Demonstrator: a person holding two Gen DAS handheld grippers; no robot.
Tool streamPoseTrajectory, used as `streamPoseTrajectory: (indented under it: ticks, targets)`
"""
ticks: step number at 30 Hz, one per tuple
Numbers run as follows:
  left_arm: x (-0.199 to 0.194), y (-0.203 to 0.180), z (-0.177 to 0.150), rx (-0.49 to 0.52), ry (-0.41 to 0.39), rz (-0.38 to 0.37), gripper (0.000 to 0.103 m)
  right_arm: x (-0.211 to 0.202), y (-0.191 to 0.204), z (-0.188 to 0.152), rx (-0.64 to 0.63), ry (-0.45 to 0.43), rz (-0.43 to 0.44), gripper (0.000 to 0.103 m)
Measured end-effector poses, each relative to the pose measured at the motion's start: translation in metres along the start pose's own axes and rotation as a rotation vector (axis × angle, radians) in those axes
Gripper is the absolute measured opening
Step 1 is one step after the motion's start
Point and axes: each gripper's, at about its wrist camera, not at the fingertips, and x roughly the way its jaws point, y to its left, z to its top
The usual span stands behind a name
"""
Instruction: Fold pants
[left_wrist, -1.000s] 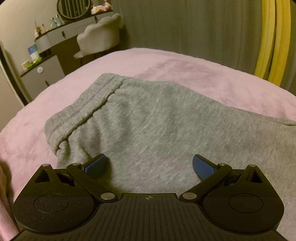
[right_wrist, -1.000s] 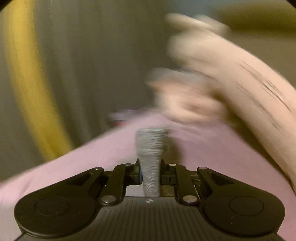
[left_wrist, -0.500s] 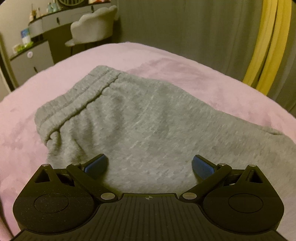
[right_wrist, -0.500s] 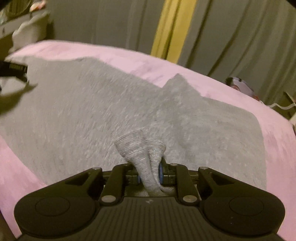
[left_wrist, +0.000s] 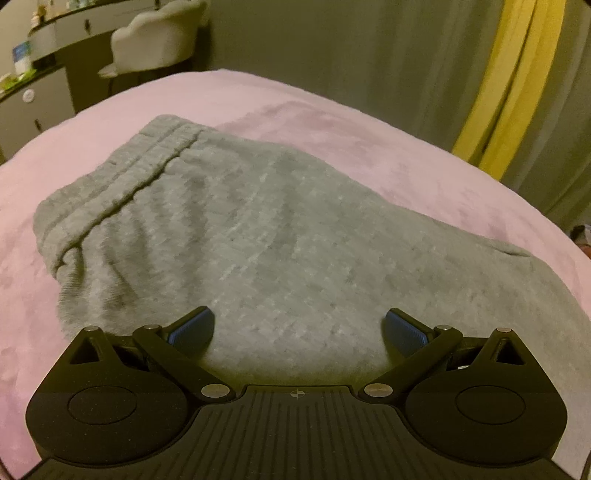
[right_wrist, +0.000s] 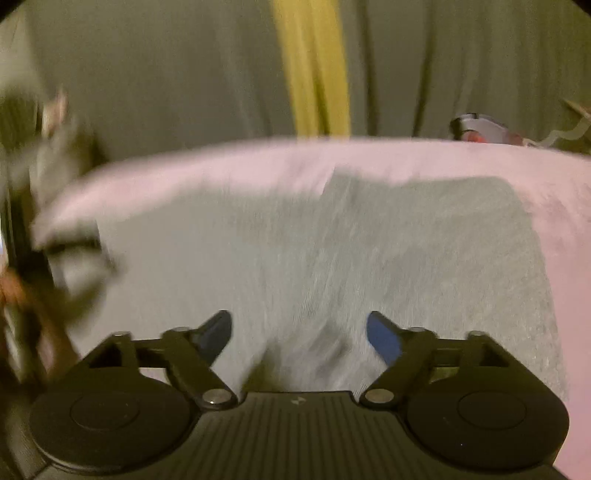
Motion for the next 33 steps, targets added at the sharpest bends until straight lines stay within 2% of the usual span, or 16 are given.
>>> streamPoseTrajectory:
  ticks: [2,5,7,8,10,11,12,15,19,26,28,30,32,33]
  targets:
    - [0.001,-0.003,-0.001,0.013,0.003,0.001,0.103,-0.008,-0.021,0.010,0.112,-0.083,-0.059,0.097]
    - [0.003,-0.011,-0.003,0.047,0.006,0.014,0.103,0.000,-0.050,0.024,0.206,-0.110,-0.351,0.099]
    - [0.004,-0.016,-0.004,0.061,0.006,0.022,0.103,0.015,-0.062,0.023,0.177,-0.107,-0.463,0.099]
    - [0.004,-0.016,-0.004,0.061,0.005,0.023,0.103,0.027,-0.065,0.019,0.154,-0.071,-0.510,0.099]
    - [0.004,-0.017,-0.005,0.059,0.006,0.027,0.103,0.061,-0.072,0.011,0.155,0.106,-0.559,0.099]
    - [0.004,-0.018,-0.005,0.060,0.006,0.029,0.103,0.064,-0.070,0.010,0.150,0.094,-0.581,0.099]
    - [0.004,-0.021,-0.006,0.067,0.005,0.035,0.103,0.063,-0.065,0.011,0.137,0.059,-0.589,0.099]
    - [0.005,-0.023,-0.006,0.074,0.003,0.043,0.103,0.067,-0.051,0.006,0.066,0.033,-0.621,0.099]
    - [0.005,-0.022,-0.007,0.077,0.002,0.043,0.103,0.061,-0.041,0.005,0.040,0.012,-0.609,0.099]
    - [0.003,-0.021,-0.009,0.080,0.001,0.042,0.103,0.032,-0.008,-0.008,-0.033,-0.098,-0.498,0.099]
    - [0.001,-0.020,-0.010,0.082,-0.002,0.041,0.103,0.037,0.000,-0.012,-0.076,-0.048,-0.504,0.099]
    - [0.001,-0.020,-0.011,0.083,-0.004,0.042,0.103,0.059,0.003,-0.014,-0.102,0.096,-0.479,0.099]
    - [0.000,-0.020,-0.012,0.084,-0.005,0.043,0.103,0.052,0.003,-0.012,-0.076,0.066,-0.463,0.099]
    - [-0.001,-0.020,-0.013,0.085,-0.005,0.040,0.103,0.047,0.002,-0.010,-0.059,0.060,-0.425,0.099]
